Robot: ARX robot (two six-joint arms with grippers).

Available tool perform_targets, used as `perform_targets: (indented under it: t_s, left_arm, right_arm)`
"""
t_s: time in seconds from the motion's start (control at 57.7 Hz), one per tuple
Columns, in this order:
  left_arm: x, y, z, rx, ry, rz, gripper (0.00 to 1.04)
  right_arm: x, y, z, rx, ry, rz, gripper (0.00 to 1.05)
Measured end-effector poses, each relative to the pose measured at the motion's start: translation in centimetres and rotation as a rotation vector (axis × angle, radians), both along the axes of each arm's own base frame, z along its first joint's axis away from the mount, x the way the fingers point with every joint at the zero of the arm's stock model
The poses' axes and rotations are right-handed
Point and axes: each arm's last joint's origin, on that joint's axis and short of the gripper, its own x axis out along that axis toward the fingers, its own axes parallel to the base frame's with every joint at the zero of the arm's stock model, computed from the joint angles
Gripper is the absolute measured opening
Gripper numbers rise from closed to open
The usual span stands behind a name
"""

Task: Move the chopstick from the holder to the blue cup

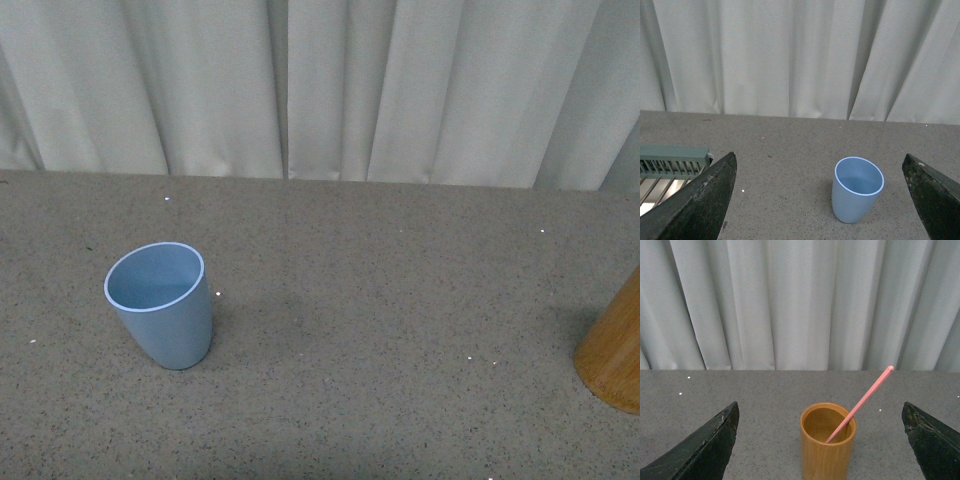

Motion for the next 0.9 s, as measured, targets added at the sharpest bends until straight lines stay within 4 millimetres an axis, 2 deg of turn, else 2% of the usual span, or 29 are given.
perform_targets:
  t_s: [0.901]
  left_arm:
    - [0.00, 0.00, 0.00, 0.000, 0.000, 0.000, 0.98]
  right_arm:
    - [0.00, 0.00, 0.00, 0.000, 0.000, 0.000, 0.95]
